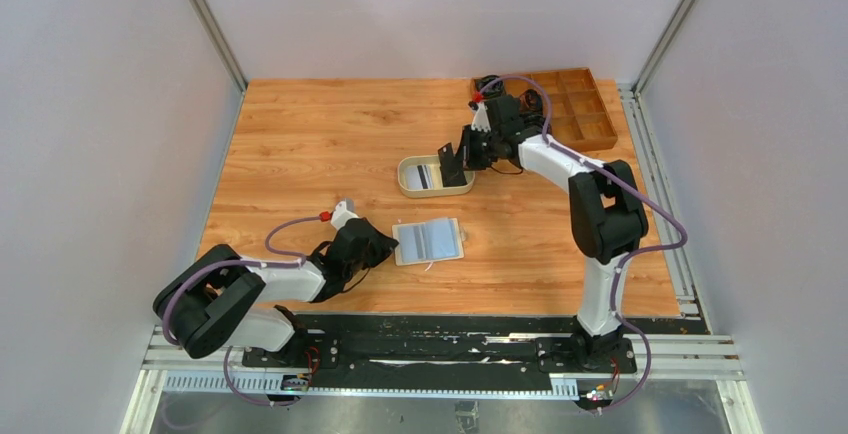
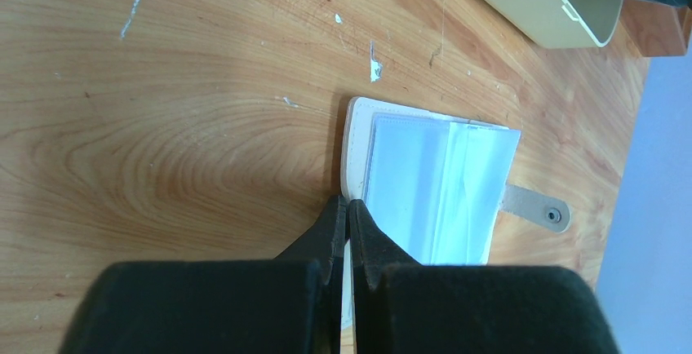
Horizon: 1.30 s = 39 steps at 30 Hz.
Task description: Take the credit cards out of the card holder
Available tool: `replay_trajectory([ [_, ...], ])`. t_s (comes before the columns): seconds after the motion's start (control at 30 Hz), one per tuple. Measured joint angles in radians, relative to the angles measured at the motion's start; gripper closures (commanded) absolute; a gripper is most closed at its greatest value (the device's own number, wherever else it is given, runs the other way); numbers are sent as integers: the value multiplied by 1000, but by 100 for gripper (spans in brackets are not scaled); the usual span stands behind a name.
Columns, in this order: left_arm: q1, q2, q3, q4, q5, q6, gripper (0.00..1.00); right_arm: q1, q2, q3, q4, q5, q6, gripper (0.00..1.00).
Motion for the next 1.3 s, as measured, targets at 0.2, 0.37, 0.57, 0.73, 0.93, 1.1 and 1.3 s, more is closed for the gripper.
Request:
replay_trajectory([
  [0.2,3,0,9,-14,0,8,100,-8,56,36,1,-11,0,100],
  [0.37,7,0,10,-17,0,11,100,-14,64,36,0,-16,0,100],
  [0.57,10,6,15,-18,2,11,100,-19,64,19,4,-16,0,100],
  [0.73,12,9,18,-18,4,11,100,-25,63,1,7,-19,-1,100],
  [0.93,12,9,18,-18,5,11,100,-27,57,-32,2,-12,-5,100],
  [1.1,13,9,18,-18,5,11,100,-29,37,-35,-11,-5,-12,92],
  [1.3,13,9,18,-18,6,11,100,-33,25,-34,-29,0,-29,77],
])
